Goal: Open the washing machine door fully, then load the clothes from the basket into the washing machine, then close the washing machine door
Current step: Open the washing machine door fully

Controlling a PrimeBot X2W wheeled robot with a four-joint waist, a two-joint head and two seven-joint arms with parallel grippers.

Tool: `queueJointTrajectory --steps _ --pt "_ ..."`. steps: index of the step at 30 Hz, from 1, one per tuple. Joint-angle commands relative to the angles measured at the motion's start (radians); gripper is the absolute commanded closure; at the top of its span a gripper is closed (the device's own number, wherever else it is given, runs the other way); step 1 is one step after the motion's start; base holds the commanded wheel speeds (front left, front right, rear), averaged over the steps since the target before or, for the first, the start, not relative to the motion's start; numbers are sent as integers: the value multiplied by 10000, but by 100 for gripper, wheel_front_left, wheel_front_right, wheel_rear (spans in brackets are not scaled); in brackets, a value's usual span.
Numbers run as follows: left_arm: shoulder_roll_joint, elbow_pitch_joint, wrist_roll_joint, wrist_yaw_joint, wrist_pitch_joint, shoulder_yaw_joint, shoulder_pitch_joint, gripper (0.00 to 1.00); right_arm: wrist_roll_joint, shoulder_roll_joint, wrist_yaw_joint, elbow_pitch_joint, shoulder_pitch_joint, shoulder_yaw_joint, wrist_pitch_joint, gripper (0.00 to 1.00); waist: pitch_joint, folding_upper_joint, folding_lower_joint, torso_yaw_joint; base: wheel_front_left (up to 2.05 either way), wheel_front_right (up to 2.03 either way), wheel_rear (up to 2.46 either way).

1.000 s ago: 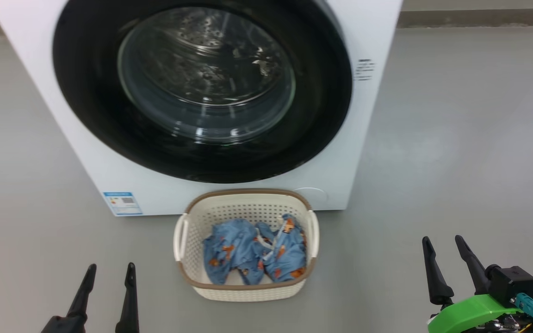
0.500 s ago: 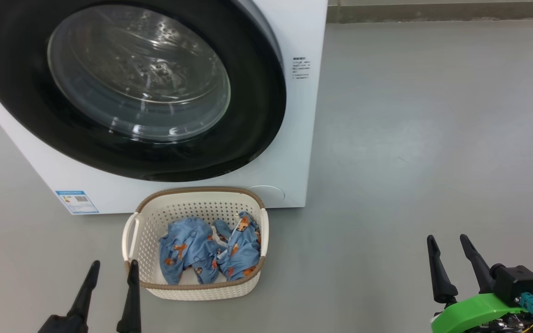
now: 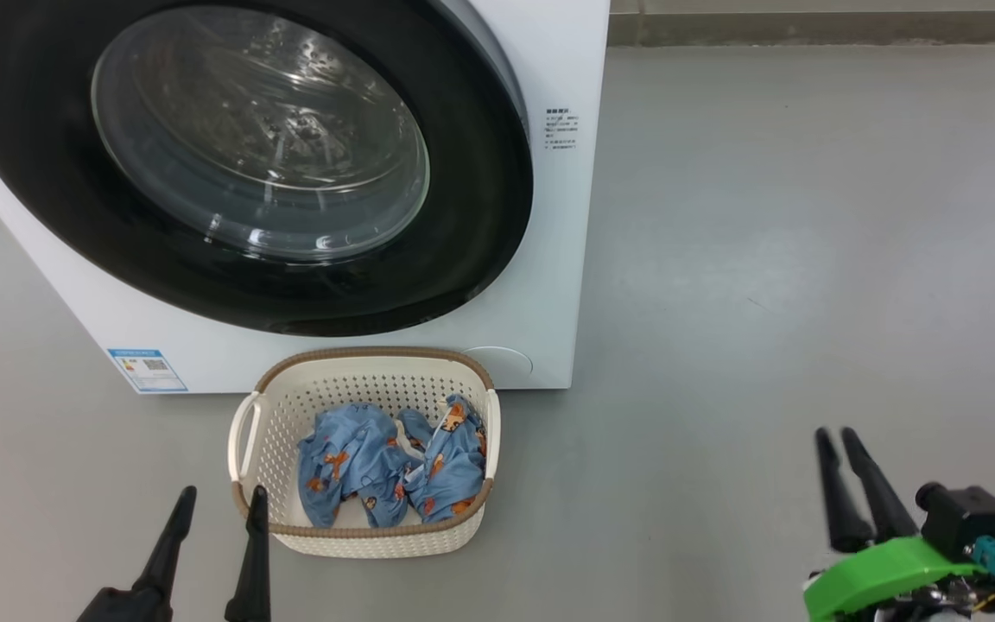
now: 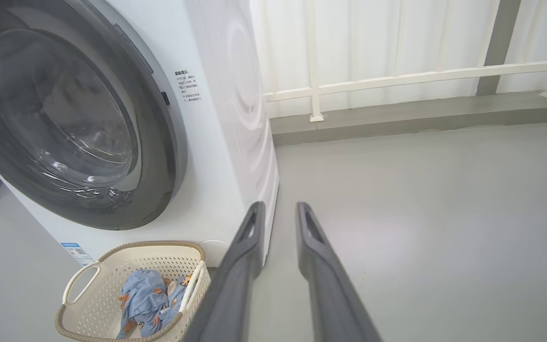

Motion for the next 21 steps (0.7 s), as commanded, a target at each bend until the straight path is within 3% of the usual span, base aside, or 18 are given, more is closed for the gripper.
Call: queueJointTrajectory --steps 1,6,16,21 --pt "76 -214 -121 6 -107 243 -287 0 118 -42 58 -271 -533 260 -134 100 -3 0 0 27 0 0 0" --pt "75 -185 -261 6 -107 138 -274 0 1034 6 58 -336 -993 194 -134 100 -22 0 0 104 0 0 0" --pt "74 -245 -518 97 -107 -57 -427 0 5304 70 58 -802 -3014 102 -134 100 172 0 -1 257 0 0 0" --pt "74 -303 -620 132 -107 -252 -715 0 6708 69 58 -898 -4362 6 -134 100 546 0 -1 470 0 0 0"
